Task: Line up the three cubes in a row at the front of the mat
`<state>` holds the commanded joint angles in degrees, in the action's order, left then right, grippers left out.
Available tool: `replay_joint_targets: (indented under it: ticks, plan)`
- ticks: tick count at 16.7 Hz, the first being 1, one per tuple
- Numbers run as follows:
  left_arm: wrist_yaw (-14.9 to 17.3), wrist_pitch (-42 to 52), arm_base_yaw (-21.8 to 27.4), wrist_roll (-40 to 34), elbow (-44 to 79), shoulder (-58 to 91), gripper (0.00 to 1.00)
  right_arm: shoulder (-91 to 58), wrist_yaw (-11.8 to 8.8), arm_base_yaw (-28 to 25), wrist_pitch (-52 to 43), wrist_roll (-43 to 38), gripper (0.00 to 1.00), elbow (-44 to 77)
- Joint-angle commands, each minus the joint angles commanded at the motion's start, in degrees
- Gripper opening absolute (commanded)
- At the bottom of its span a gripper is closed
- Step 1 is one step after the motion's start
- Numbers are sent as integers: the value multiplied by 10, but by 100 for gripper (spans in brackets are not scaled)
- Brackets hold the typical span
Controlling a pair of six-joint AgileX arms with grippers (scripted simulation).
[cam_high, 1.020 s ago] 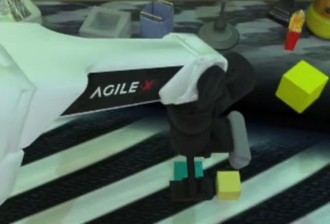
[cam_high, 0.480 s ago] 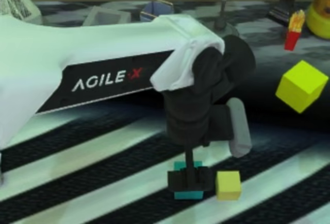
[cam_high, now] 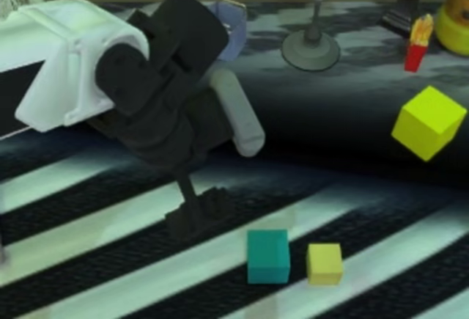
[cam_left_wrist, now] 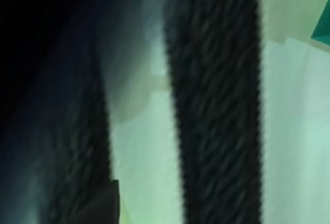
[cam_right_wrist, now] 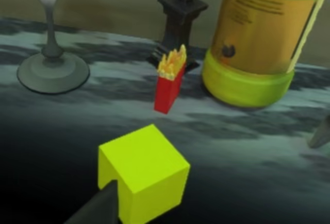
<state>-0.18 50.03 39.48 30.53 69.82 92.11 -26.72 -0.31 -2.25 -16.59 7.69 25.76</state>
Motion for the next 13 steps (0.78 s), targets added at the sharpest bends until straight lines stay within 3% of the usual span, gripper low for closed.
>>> replay_joint_targets:
  ticks: [13]
  plan:
    - [-5, -352, -317, -224, -566, -710, 100, -818, 9, -32, -439, 201, 100, 665]
